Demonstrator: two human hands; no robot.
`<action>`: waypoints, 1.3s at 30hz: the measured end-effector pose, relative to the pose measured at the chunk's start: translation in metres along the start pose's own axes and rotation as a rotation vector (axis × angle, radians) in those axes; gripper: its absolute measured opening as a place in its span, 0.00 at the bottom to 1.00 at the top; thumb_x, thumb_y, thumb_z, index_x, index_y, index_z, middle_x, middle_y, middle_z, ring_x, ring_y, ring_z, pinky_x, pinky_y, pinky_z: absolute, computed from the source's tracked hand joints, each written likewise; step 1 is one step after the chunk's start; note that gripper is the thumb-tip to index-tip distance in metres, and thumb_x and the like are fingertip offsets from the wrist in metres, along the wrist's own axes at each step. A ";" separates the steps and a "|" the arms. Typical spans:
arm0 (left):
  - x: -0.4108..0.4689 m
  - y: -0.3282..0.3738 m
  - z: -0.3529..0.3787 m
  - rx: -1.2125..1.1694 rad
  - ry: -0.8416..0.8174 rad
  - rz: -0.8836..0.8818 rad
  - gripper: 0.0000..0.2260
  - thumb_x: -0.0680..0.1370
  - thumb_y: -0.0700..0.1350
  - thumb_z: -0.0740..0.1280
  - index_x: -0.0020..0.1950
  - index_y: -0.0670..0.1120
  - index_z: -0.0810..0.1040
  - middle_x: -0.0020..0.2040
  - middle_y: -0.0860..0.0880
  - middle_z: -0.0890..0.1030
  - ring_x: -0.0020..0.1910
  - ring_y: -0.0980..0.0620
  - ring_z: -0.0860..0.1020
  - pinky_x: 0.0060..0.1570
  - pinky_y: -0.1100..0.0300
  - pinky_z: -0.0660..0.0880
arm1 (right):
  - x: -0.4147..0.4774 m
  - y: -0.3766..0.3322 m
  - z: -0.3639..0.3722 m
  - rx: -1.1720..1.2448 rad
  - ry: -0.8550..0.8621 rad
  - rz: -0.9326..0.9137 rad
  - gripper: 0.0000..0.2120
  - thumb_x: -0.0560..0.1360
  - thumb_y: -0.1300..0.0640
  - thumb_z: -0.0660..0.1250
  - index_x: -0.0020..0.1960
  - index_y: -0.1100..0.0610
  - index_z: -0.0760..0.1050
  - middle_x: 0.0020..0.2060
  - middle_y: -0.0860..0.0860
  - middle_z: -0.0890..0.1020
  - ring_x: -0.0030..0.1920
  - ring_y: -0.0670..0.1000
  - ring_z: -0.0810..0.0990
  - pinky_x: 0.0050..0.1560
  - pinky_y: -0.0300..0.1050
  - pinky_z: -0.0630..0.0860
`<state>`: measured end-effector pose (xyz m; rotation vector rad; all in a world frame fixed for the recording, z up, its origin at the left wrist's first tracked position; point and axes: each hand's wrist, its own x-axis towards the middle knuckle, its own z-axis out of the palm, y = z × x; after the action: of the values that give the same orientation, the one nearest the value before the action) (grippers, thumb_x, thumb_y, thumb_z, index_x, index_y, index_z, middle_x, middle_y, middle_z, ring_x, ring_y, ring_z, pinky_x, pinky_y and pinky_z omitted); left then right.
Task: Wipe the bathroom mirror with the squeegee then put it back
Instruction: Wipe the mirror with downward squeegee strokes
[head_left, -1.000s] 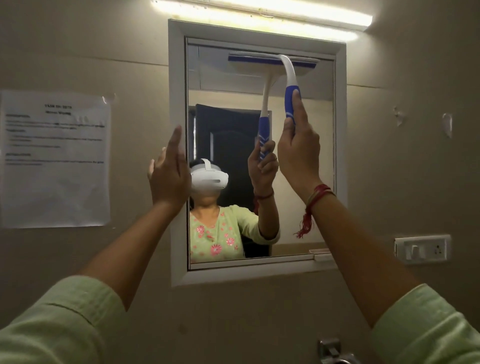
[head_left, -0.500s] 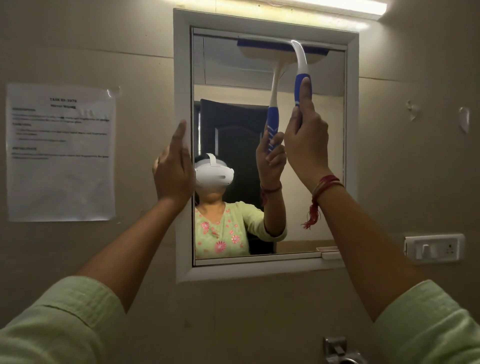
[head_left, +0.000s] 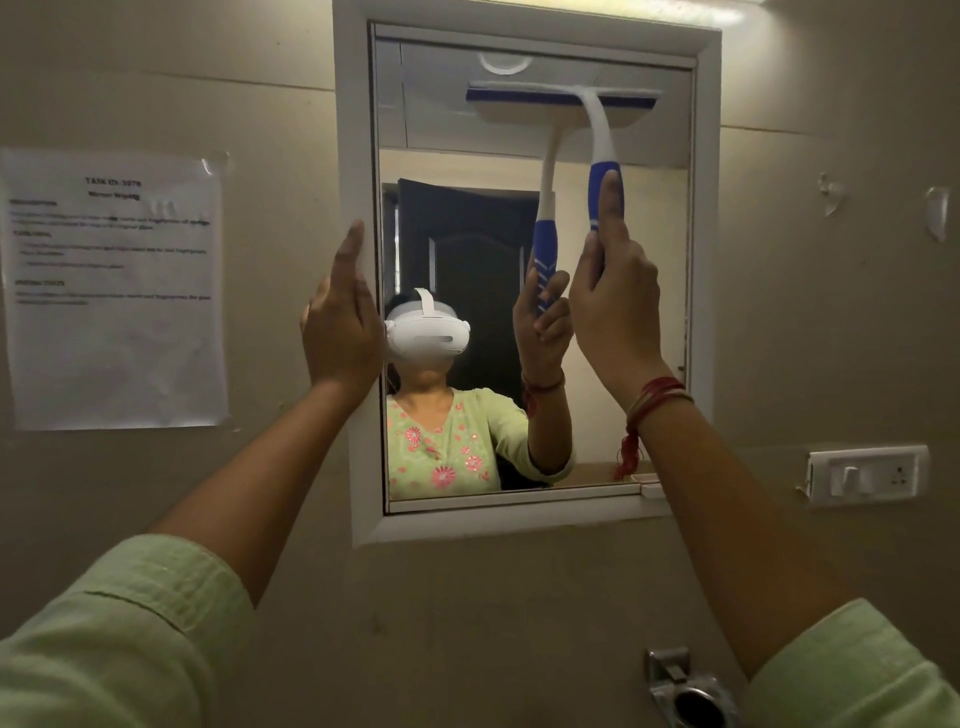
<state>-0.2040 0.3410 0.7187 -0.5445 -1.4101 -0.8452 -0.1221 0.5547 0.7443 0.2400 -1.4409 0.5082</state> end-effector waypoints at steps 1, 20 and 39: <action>0.000 0.000 0.000 0.004 0.001 -0.002 0.19 0.82 0.40 0.53 0.73 0.47 0.62 0.65 0.44 0.75 0.46 0.43 0.77 0.48 0.52 0.73 | -0.005 0.000 -0.001 0.001 -0.004 0.003 0.25 0.79 0.57 0.57 0.73 0.58 0.54 0.50 0.58 0.80 0.45 0.51 0.80 0.47 0.36 0.74; -0.005 0.001 0.004 -0.009 0.019 -0.023 0.18 0.82 0.41 0.53 0.72 0.44 0.63 0.59 0.39 0.78 0.36 0.68 0.68 0.43 0.56 0.72 | -0.086 0.008 -0.017 0.051 -0.104 0.058 0.27 0.77 0.48 0.51 0.74 0.54 0.51 0.51 0.61 0.79 0.42 0.50 0.78 0.45 0.39 0.75; -0.011 -0.004 0.004 0.109 0.024 -0.058 0.19 0.82 0.43 0.51 0.73 0.49 0.61 0.64 0.45 0.75 0.45 0.49 0.75 0.48 0.54 0.72 | -0.170 0.019 -0.038 0.025 -0.218 0.091 0.26 0.78 0.51 0.50 0.73 0.49 0.45 0.41 0.55 0.74 0.31 0.40 0.66 0.37 0.27 0.65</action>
<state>-0.2091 0.3435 0.7079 -0.4104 -1.4466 -0.8136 -0.1051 0.5565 0.5698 0.2565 -1.6636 0.5886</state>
